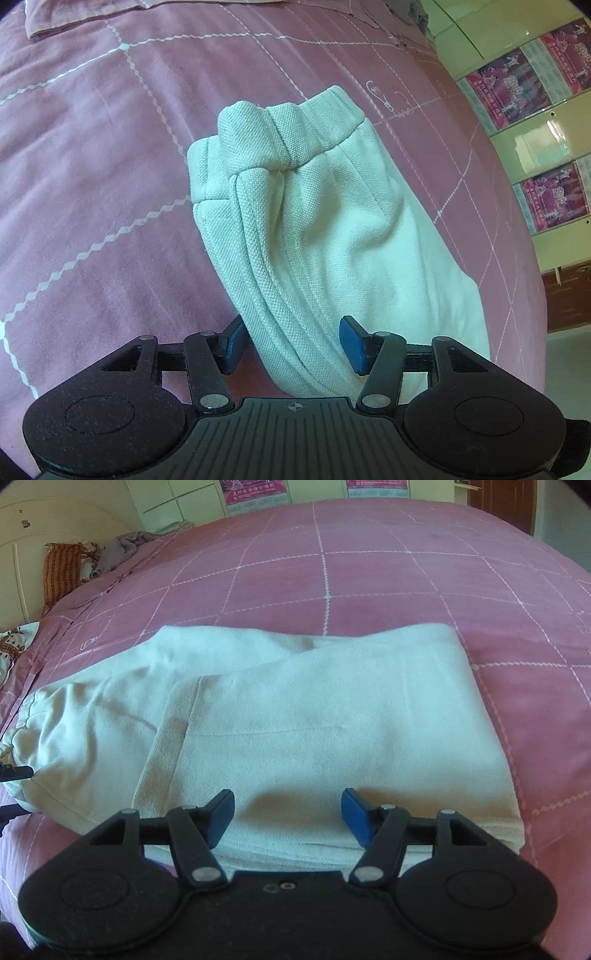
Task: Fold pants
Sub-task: 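Grasp the waistband end of the sweatpants with the left gripper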
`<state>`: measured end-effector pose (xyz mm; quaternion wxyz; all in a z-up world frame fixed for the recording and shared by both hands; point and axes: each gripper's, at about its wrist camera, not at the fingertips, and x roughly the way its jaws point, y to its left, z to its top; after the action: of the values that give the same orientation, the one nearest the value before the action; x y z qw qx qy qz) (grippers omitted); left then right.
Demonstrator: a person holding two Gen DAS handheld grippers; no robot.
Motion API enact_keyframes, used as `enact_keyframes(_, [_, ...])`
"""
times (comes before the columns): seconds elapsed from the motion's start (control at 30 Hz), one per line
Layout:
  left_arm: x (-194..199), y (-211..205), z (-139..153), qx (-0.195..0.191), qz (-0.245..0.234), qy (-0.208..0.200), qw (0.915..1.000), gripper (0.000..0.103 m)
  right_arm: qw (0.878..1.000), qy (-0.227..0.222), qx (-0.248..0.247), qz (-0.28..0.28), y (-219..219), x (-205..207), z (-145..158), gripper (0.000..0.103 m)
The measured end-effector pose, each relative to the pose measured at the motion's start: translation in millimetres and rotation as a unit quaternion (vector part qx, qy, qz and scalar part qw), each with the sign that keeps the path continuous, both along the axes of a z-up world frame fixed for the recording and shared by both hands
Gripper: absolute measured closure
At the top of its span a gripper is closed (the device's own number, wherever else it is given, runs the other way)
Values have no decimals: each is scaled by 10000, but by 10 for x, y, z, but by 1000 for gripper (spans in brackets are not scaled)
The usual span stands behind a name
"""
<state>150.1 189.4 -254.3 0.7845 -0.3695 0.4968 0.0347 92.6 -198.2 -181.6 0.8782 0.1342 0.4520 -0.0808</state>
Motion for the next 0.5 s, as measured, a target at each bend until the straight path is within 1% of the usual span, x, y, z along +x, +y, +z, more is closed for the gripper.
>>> enact_keyframes(0.1, [69, 13, -35, -183, 137, 9, 9997, 49, 9998, 16, -67, 171, 41, -14, 59, 38])
enact_keyframes(0.2, [69, 68, -110, -436, 367, -87, 9983, 49, 9999, -31, 29, 140, -9, -17, 121, 35])
enact_keyframes(0.3, [46, 131, -196, -673, 540, -151, 9962, 49, 9998, -79, 65, 145, -46, -28, 151, 35])
enact_keyframes(0.43, [123, 196, -284, -981, 570, -121, 9935, 49, 9999, -29, 104, 57, -96, -40, 102, 34])
enact_keyframes(0.5, [168, 228, -333, -1197, 584, -116, 9910, 42, 9999, -22, 149, -6, -111, -39, 82, 34])
